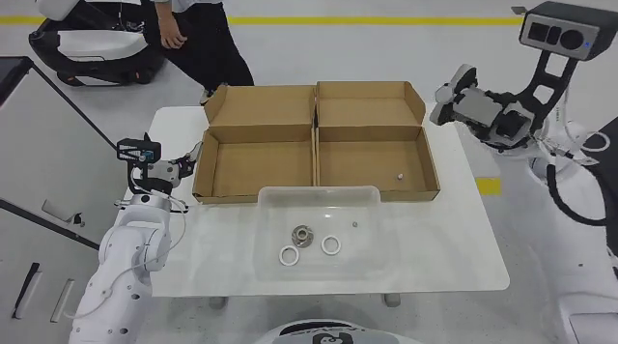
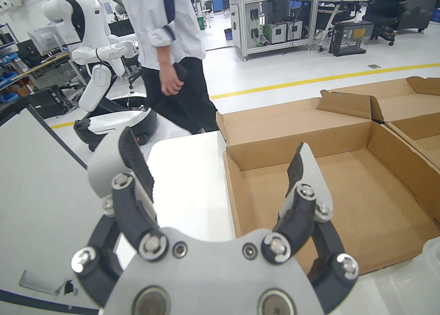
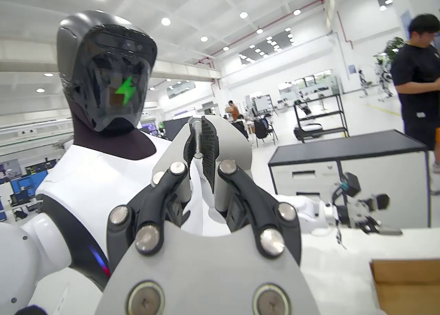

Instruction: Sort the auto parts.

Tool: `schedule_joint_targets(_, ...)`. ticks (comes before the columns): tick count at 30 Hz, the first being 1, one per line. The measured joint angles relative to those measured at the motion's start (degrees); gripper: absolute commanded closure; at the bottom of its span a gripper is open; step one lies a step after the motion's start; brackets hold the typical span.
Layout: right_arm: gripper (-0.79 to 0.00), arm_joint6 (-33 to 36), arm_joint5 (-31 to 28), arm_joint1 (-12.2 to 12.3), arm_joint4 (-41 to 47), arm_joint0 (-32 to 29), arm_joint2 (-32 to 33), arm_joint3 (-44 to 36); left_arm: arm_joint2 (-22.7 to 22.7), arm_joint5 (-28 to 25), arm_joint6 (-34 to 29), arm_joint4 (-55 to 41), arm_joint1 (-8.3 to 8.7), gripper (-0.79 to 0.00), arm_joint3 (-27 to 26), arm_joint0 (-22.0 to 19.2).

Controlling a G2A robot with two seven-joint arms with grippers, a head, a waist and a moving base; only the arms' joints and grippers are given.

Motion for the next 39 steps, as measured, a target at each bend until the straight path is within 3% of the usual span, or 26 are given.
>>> schedule_joint_targets(7, 0.000, 10.46, 7.05, 1.70, -11.90, 1.58, 7.18, 3.19, 0.00, 0.00, 0.00, 0.00, 0.00, -0.785, 0.00, 0.00)
schedule_joint_targets(13, 0.000, 19.04, 10.74, 2.76, -24.07, 10.84, 5.57, 6.62, 0.00, 0.00, 0.00, 0.00, 0.00, -0.785, 0.00, 0.00)
schedule_joint_targets(18, 0.000, 19.50, 11.33, 3.87, -37.86, 21.36, -3.54, 9.49, 0.00, 0.00, 0.00, 0.00, 0.00, -0.785, 0.00, 0.00)
schedule_joint_targets(23, 0.000, 17.16, 8.99, 5.55, -49.95, 30.62, -17.09, 14.57, 0.00, 0.00, 0.00, 0.00, 0.00, -0.785, 0.00, 0.00)
schedule_joint_targets(32, 0.000, 13.45, 5.27, 8.82, -56.18, 39.97, -39.61, 22.86, 0.00, 0.00, 0.00, 0.00, 0.00, -0.785, 0.00, 0.00)
schedule_joint_targets(39, 0.000, 11.52, 3.35, 11.12, -57.47, 44.37, -52.92, 26.60, 0.00, 0.00, 0.00, 0.00, 0.00, -0.785, 0.00, 0.00)
